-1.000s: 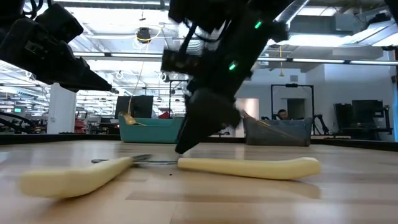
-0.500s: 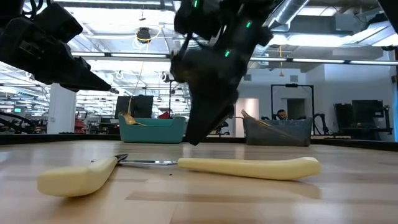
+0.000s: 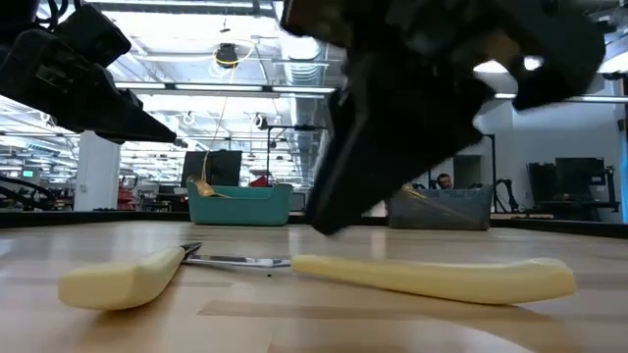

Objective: Sort silverware by color (type)
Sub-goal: Put the yellow table knife into the orange bin

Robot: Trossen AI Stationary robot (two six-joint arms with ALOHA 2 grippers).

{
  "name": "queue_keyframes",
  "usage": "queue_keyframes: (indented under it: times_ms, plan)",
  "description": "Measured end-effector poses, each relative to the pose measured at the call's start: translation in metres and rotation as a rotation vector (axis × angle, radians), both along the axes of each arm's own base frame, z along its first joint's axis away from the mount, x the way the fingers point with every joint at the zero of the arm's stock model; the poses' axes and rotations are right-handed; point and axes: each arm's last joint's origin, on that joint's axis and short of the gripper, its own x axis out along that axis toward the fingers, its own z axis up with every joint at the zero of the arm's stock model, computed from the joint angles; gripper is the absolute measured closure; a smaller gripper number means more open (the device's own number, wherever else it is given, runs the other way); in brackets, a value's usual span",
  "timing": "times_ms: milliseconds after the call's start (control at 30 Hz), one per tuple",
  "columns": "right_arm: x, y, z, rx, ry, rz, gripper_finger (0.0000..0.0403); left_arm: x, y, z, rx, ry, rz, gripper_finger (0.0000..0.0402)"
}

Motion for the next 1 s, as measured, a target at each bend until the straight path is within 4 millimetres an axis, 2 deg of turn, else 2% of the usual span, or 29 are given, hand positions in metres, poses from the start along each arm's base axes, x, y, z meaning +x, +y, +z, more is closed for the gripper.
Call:
queue_keyframes:
  times_ms: [267,467,567,667,800,1000]
  plan:
    - [0.004,0.008,0.006,0.091,-0.084,-0.083,0.0138,0.0,0.0,0.0,0.002,0.003,-0.008,0.0276]
    - [-0.002,0.012,-0.013,0.025,-0.009,-0.08,0.0132,0.0,0.0,0.0,0.025,0.005,-0.009,0.0276]
    - [0.0,0.014,-0.013,0.038,-0.018,-0.076,0.0133,0.0,0.0,-0.001,0.026,0.014,-0.007,0.0276]
    - [-0.003,0.011,-0.021,0.005,0.029,-0.091,0.0135,0.0,0.0,-0.001,0.023,0.012,-0.006,0.0276]
    - [-0.005,0.001,-0.027,-0.025,0.096,-0.188,0.0176,0.0,0.0,-0.001,0.021,0.011,-0.005,0.0276]
    - [-0.001,-0.03,-0.031,0.033,0.196,-0.378,0.0316,0.0,0.0,-0.001,0.014,0.008,0.0,0.0276]
